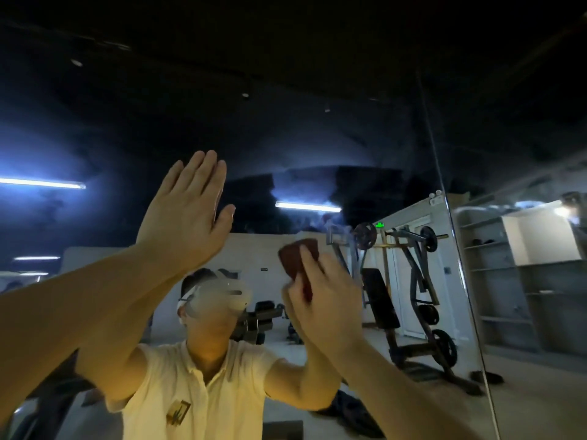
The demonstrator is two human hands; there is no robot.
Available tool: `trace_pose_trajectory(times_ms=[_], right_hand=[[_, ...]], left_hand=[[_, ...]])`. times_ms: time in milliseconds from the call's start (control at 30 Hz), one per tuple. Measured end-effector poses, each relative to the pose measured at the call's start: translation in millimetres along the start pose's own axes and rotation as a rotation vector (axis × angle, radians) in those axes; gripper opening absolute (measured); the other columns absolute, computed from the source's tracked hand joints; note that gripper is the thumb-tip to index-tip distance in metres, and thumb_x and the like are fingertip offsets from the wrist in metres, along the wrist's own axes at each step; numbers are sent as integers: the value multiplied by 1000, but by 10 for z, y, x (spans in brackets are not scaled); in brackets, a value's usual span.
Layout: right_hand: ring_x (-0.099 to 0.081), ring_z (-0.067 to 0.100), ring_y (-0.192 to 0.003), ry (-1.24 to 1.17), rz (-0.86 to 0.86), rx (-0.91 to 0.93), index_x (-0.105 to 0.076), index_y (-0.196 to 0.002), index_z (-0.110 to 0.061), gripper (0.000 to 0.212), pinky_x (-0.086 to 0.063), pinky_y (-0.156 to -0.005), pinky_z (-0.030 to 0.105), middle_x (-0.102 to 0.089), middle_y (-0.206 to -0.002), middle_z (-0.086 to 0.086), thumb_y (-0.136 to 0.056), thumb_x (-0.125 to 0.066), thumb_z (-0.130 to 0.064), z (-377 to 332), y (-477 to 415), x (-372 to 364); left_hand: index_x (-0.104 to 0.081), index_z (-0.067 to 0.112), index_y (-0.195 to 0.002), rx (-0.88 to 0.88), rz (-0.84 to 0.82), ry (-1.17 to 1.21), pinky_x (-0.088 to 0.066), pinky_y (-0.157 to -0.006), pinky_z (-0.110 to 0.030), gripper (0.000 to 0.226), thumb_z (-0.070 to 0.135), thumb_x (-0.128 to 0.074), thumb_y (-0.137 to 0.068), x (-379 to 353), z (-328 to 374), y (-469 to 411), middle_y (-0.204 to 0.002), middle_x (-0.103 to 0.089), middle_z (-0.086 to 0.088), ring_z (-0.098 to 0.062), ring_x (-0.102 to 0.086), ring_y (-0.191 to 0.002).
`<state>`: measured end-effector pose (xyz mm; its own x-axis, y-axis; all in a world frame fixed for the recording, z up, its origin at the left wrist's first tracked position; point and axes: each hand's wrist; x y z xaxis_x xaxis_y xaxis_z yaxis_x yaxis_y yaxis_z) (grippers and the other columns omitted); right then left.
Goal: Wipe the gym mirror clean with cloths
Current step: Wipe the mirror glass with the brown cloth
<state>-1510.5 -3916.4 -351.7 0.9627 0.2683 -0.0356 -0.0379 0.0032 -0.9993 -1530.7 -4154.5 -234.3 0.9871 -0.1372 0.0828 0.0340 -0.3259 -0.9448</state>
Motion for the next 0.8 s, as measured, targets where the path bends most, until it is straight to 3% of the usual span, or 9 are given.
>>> trace_pose_trajectory(times_ms=[67,133,267,367,500,600,633,700,800], right_hand=[[-59,10,-76,70,-87,196,-59,-136,-15,49,-56,-66,28,-62,-102,3,-102,-35,-41,210,-53,98],[-60,13,-83,197,-40,215,-49,-144,-18,48,-52,-69,27,-59,-111,6,-105,-34,-41,347,-645,139],[-65,28,-97,255,65,-162,-56,-132,-15,33,-43,-71,33,-58,-116,12,-107,-41,-30,439,-1708,132],[-63,20,-90,139,125,-216,-58,-121,-17,30,-54,-78,32,-56,-108,5,-104,-39,-34,217,-1286,-51],[-56,11,-82,-43,-36,114,-59,-131,-20,42,-52,-72,27,-57,-102,0,-100,-39,-41,23,-55,-43],[-60,16,-84,90,-76,438,-61,-129,-20,41,-56,-71,33,-57,-104,2,-94,-54,-39,222,-73,70],[-61,18,-87,131,-91,439,-60,-129,-24,39,-56,-73,36,-56,-106,3,-94,-59,-39,293,-269,102],[-59,23,-97,182,-26,288,-58,-128,-29,32,-52,-81,40,-56,-111,4,-98,-57,-39,434,-811,162],[-49,36,-116,274,89,-92,-56,-137,-21,44,-45,-96,49,-49,-127,16,-94,-61,-32,568,-1516,141]], left_hand=[[-7,7,-164,13,-2,-15,-11,-130,-50,77,54,-7,-103,3,6,13,-172,-7,-15,-27,-4,-160],[-5,7,-164,7,-6,-22,-11,-130,-50,77,54,-5,-103,-1,11,15,-172,-5,-15,-28,-2,-160],[-6,6,-164,-1,-7,-22,-11,-130,-50,76,53,-6,-105,-18,1,39,-172,-3,-15,-27,-1,-160],[-8,6,-164,-9,-1,-20,-12,-130,-50,75,53,-7,-105,-8,6,42,-172,-6,-15,-27,-2,-160],[-6,8,-165,21,-31,-23,-8,-130,-48,74,53,-8,-105,10,44,49,-173,-3,-13,-24,2,-160],[-2,9,-165,30,-83,-46,-6,-130,-47,76,55,-4,-104,58,54,30,-173,0,-12,-24,5,-160],[1,10,-164,28,-104,-56,-4,-131,-46,78,57,-2,-102,83,43,12,-173,2,-11,-23,7,-160],[8,13,-163,20,-158,-89,-1,-130,-44,81,61,3,-97,156,14,-14,-173,7,-10,-23,10,-160],[5,12,-164,-40,-225,-159,-5,-130,-46,86,63,3,-93,305,-26,88,-173,4,-9,-25,5,-160]])
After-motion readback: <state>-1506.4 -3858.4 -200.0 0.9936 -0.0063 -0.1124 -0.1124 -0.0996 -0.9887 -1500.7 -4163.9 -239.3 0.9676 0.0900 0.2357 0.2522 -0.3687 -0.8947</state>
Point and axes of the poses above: each hand's wrist, its own y-axis away from the middle knuckle, its own x-axis out of the back of the hand, z = x × y
